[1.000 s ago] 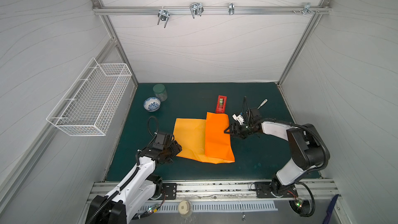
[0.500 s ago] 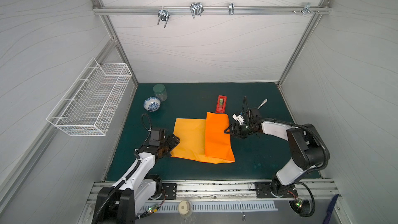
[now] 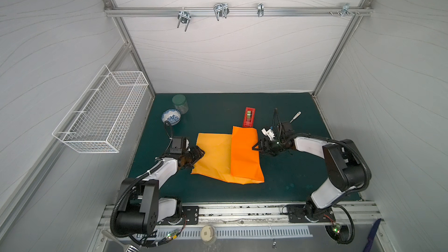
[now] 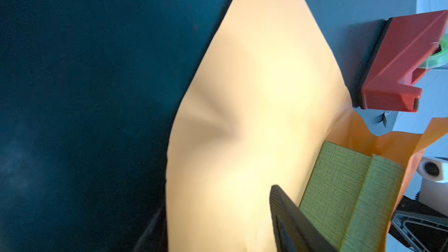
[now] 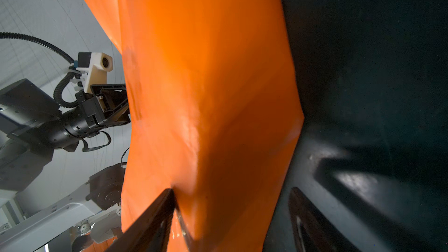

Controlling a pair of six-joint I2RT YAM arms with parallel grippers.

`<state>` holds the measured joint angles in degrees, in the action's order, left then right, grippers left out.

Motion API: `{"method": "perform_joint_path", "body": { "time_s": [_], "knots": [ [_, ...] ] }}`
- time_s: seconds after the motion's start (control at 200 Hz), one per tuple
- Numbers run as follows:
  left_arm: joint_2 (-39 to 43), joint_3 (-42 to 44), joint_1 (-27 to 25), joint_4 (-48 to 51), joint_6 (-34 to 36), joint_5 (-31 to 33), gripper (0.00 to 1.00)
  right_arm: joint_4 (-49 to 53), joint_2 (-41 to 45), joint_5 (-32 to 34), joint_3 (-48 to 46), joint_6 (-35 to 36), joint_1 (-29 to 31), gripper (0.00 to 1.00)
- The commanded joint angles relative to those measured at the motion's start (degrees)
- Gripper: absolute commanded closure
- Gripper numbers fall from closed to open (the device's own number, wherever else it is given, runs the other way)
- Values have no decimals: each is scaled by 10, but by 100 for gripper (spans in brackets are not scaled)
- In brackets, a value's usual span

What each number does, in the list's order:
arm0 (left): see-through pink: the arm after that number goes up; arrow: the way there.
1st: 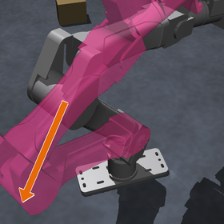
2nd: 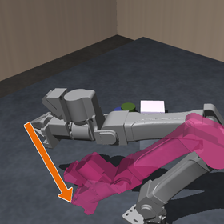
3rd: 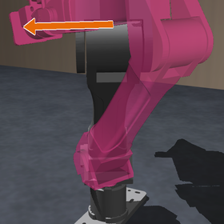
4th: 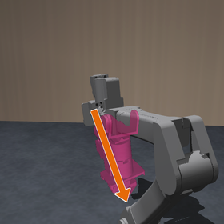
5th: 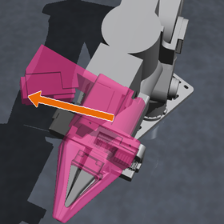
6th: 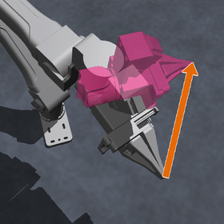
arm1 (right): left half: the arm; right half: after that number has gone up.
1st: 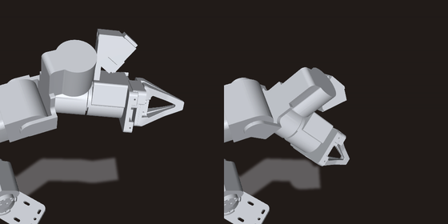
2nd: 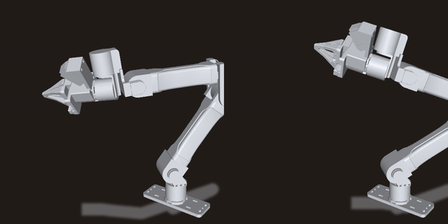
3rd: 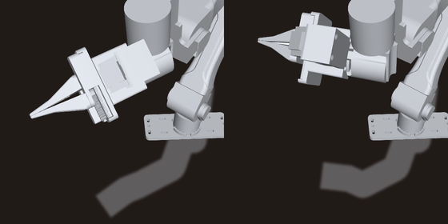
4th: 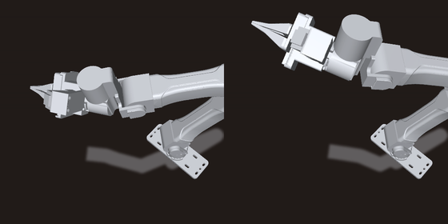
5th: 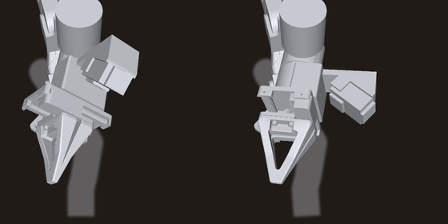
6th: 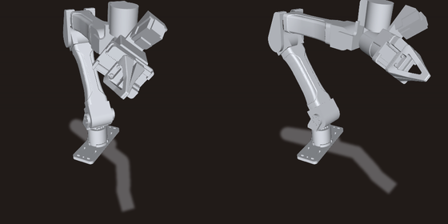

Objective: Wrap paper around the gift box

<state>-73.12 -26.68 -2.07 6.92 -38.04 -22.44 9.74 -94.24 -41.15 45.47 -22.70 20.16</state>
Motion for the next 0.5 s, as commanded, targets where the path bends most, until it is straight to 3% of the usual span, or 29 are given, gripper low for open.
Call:
{"method": "perform_joint_path", "body": {
  "time_s": [0.0,0.17,0.495],
  "knots": [
    [-25,-26,12,-38,29,-27,35,56,-20,73,-25,6,3,26],
    [-64,-29,42,-80,50,-71,39,56,-18,71,-24,4,3,26],
    [-116,-39,70,-119,84,-159,60,55,-18,73,-26,5,2,27]
  ]
}}
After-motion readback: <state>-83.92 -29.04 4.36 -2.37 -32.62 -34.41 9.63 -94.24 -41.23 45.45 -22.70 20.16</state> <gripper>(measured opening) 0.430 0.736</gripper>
